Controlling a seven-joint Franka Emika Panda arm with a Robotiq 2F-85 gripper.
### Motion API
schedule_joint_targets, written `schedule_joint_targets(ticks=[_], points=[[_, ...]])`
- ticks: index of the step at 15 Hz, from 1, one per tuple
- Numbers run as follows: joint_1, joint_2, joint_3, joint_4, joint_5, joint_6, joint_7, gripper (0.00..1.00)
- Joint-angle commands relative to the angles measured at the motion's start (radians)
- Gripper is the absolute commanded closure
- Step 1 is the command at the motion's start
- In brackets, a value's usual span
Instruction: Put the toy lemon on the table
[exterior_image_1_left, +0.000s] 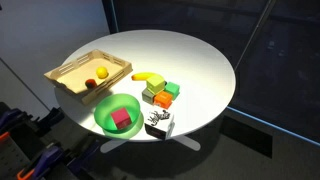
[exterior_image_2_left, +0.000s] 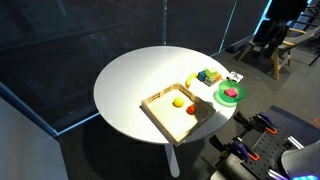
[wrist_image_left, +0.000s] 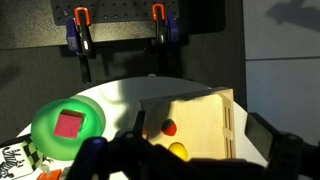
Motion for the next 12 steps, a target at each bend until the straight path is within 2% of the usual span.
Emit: schedule_joint_targets(ticks=[1, 12], points=[[-0.022, 0.002, 0.018, 0.002, 0.009, -0.004, -0.01, 0.0], [-0.027, 0.017, 0.032, 0.011, -0.001, 0.017, 0.008, 0.0]])
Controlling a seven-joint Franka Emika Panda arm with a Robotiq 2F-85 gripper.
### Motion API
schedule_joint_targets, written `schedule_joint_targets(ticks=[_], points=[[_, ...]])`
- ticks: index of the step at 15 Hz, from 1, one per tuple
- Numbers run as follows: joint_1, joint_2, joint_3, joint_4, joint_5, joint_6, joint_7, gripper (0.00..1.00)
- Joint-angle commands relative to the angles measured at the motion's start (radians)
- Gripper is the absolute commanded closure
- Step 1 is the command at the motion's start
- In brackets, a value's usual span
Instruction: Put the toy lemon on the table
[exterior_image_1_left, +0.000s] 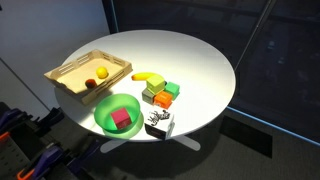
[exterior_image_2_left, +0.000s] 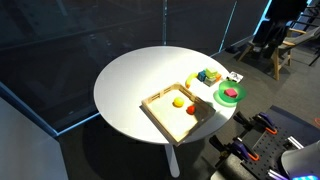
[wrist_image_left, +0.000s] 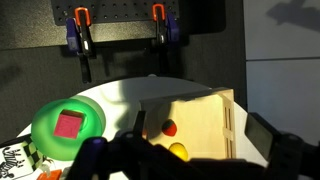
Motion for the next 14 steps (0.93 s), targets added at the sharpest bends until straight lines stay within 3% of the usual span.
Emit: schedule_joint_targets(ticks=[1, 8, 14], points=[[-0.026, 0.024, 0.034, 0.016, -0.007, 0.025, 0.01, 0.0], [-0.031, 0.102, 0.101, 0.066, -0.041, 0.153, 0.066, 0.0], [-0.029, 0.221, 0.156, 0.133, -0.137, 0.278, 0.117, 0.0]])
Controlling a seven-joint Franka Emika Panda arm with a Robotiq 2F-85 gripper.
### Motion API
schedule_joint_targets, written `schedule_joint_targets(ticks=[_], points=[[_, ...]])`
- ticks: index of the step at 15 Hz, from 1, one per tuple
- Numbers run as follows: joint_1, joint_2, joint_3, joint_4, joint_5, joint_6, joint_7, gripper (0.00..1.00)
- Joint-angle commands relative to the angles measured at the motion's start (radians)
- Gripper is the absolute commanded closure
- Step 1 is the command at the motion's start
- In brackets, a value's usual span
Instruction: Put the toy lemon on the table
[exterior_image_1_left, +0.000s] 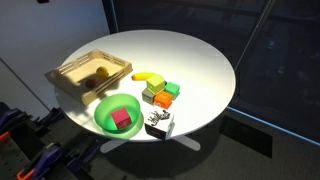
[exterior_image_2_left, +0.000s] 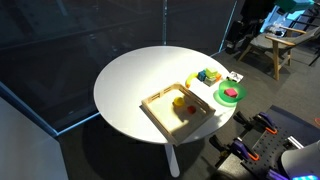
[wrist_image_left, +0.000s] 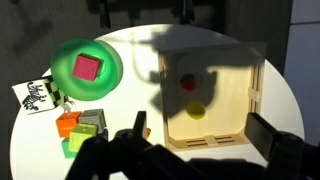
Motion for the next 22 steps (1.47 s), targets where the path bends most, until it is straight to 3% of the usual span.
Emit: schedule_joint_targets(ticks=[1, 7, 22], points=[[-0.011, 0.104, 0.036, 0.079, -0.078, 0.049, 0.064, 0.0], [0.002, 0.242, 0.05, 0.162, -0.146, 0.114, 0.111, 0.0], [0.045, 0.533, 0.039, 0.298, -0.156, 0.2, 0.058, 0.0]])
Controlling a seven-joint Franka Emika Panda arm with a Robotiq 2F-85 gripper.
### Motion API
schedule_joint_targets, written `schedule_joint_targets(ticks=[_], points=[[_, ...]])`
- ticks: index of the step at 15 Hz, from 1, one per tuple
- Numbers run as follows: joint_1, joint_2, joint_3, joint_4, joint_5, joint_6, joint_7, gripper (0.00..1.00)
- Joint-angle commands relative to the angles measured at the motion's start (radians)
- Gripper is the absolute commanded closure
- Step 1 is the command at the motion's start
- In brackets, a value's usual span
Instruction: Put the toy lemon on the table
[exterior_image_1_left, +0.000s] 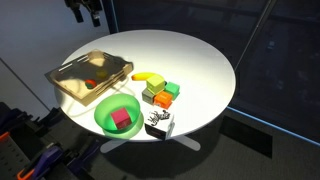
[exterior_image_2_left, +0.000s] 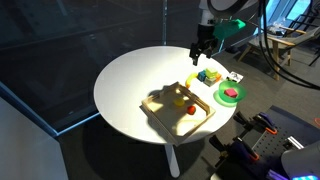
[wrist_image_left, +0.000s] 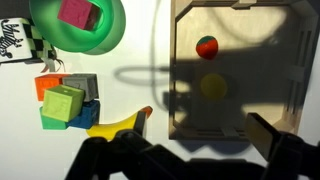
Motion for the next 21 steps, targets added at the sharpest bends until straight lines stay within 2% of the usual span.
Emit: schedule_joint_targets(ticks=[1, 3, 12, 21], points=[[0.007, 0.052, -0.01, 0.048, -0.016, 0.001, -0.016, 0.0], [0.009, 0.037, -0.009, 0.021, 0.001, 0.003, -0.004, 0.0], [0.009, 0.057, -0.01, 0.038, 0.001, 0.003, -0.005, 0.0], [0.043, 0.21, -0.004, 0.026, -0.052, 0.2, -0.031, 0.0]])
